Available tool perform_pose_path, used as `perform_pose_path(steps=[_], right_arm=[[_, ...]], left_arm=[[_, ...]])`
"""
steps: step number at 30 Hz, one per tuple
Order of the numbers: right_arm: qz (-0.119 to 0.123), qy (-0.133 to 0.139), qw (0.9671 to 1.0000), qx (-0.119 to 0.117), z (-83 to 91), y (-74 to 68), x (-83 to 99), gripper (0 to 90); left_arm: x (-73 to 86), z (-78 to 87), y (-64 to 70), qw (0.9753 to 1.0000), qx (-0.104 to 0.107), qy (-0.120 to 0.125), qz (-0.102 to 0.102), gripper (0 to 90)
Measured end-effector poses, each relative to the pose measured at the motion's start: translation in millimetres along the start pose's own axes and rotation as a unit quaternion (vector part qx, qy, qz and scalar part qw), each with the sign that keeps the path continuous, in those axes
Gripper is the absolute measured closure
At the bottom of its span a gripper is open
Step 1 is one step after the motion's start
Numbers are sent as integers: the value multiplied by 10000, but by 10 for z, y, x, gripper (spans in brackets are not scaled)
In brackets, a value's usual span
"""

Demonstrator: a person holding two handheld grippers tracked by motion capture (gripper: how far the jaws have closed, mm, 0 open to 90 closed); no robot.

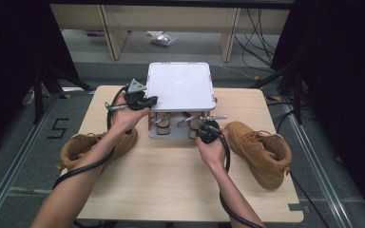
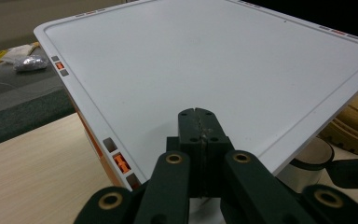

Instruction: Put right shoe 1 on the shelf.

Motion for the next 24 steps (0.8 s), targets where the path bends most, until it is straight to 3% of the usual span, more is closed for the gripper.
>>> perform_pose_path(steps=[10,11,12,15,18,21,22,24], right_arm=[[-14,58,10000,22,-43,1,-70,900],[-102,39,9999,36,-46,-13,-71,900],[-29,98,9999,49,-67,-4,-70,900],[-233,-5,9997,61,-49,-39,-59,900],[22,94,9999,123,-75,0,-65,900],[-73,97,9999,104,-82,-2,-87,900],[15,189,9997,132,-103,15,-96,900],[-160,81,9997,165,-102,-15,-92,900]], left_arm=[[-6,0,-1,10000,7,-37,19,896],[-5,2,-3,10000,12,-36,14,896],[-4,1,-3,10000,13,-24,16,896],[5,8,-4,10000,-14,-53,-40,896],[-4,2,2,10000,-8,-42,-5,896],[-5,1,2,10000,-12,-48,-11,896],[-2,0,3,10000,-16,-26,-5,896],[-2,1,4,10000,-17,-21,-3,896]])
Point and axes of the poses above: each handheld gripper's, and its own axes: z roughly backward along the jaws, x roughly out of its underside, y roughly to its right, the point moved 5 cm from there along -z, roughly forward along the jaws, and after that the axes turned 15 degrees about x, right-handed, at the moved point
